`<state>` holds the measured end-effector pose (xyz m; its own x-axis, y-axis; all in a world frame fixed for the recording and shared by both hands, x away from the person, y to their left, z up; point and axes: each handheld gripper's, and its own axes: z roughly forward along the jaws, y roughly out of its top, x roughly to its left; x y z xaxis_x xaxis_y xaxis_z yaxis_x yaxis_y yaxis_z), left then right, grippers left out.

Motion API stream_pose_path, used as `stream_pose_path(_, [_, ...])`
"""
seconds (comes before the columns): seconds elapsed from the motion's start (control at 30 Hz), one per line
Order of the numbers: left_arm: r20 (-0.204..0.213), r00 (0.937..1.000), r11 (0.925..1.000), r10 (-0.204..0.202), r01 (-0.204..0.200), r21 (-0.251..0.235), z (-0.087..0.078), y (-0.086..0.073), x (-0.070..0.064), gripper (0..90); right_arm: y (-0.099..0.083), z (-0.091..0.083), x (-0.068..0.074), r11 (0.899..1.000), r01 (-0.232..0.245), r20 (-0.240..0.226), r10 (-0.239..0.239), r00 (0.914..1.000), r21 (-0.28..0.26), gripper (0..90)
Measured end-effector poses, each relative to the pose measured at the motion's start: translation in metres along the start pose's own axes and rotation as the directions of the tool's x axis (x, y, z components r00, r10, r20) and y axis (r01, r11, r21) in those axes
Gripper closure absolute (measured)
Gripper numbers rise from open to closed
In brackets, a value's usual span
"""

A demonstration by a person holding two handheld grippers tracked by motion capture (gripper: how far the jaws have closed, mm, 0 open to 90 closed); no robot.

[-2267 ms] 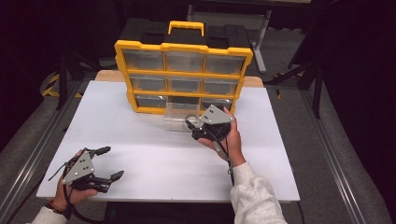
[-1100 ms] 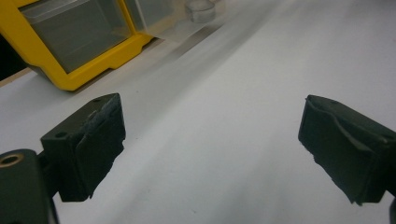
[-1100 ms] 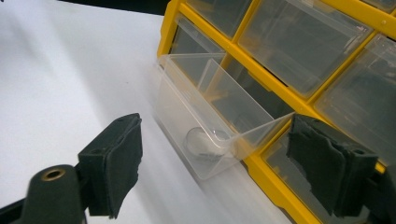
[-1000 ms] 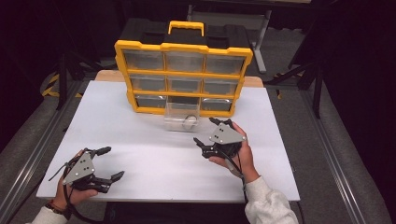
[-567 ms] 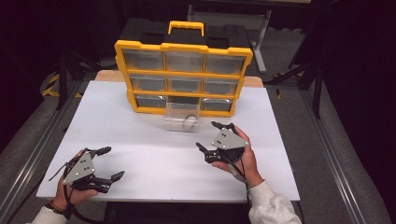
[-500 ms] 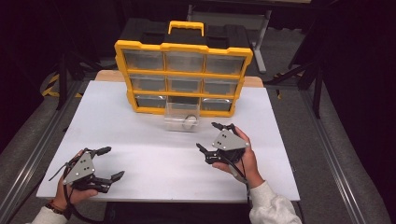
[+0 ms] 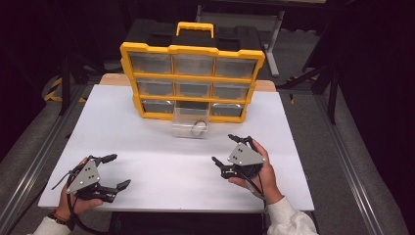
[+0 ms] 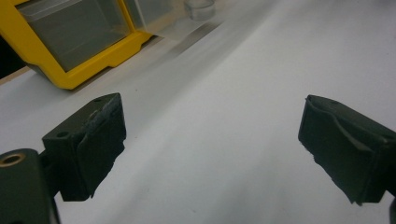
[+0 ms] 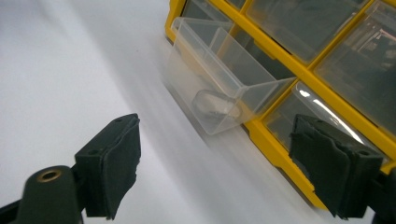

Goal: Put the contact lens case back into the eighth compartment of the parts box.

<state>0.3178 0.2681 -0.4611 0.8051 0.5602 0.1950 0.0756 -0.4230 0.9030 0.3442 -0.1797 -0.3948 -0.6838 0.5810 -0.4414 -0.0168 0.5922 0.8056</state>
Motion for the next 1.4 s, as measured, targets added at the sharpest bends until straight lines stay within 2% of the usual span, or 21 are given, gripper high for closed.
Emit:
stream_pose_path(0.13, [0.0, 1.0, 1.0, -0.003, 0.003, 0.001, 0.0, 0.0, 0.0, 8.7, -0.005, -0.002, 0.002, 1.0, 0.005, -0.002, -0.005, 1.0, 0.013, 17.3])
stream_pose_path(0.33, [-0.001, 1.0, 1.0, 0.0, 0.0, 0.001, 0.0, 0.0, 0.0, 8.7, -0.015, -0.004, 0.007, 0.998, 0.032, 0.019, -0.032, 0.9993, 0.045, 16.0])
stream_pose_path(0.67, [0.001, 1.0, 1.0, -0.001, 0.001, 0.007, 0.0, 0.0, 0.0, 8.7, -0.04, -0.01, 0.006, 0.999, -0.02, 0.032, 0.018, 0.9993, 0.036, 13.1])
stream_pose_path(0.83, [0.0, 1.0, 1.0, -0.002, 0.002, 0.009, 0.001, 0.0, 0.0, 8.7, -0.055, -0.014, 0.004, 0.998, -0.031, 0.047, 0.028, 0.9985, 0.05, 12.1])
stream_pose_path(0.97, [0.001, 1.0, 0.9999, 0.0, 0.0, 0.011, 0.001, 0.0, -0.001, 8.8, -0.065, -0.019, 0.002, 0.997, -0.019, 0.087, 0.013, 0.9961, 0.072, 11.1])
stream_pose_path(1.1, [0.0, 1.0, 1.0, 0.004, -0.004, 0.009, 0.001, 0.0, 0.0, 8.7, -0.077, -0.024, -0.001, 0.995, -0.075, 0.107, 0.068, 0.9919, 0.066, 11.1])
stream_pose_path(1.27, [0.002, 1.0, 1.0, 0.0, 0.0, 0.007, 0.001, 0.0, 0.0, 8.7, -0.088, -0.03, -0.003, 0.992, -0.12, 0.087, 0.115, 0.9895, 0.047, 9.9])
stream_pose_path(1.4, [0.002, 1.0, 1.0, 0.0, 0.0, 0.006, 0.001, 0.0, 0.0, 8.7, -0.094, -0.032, -0.003, 0.989, -0.138, 0.081, 0.134, 0.9877, 0.05, 9.0])
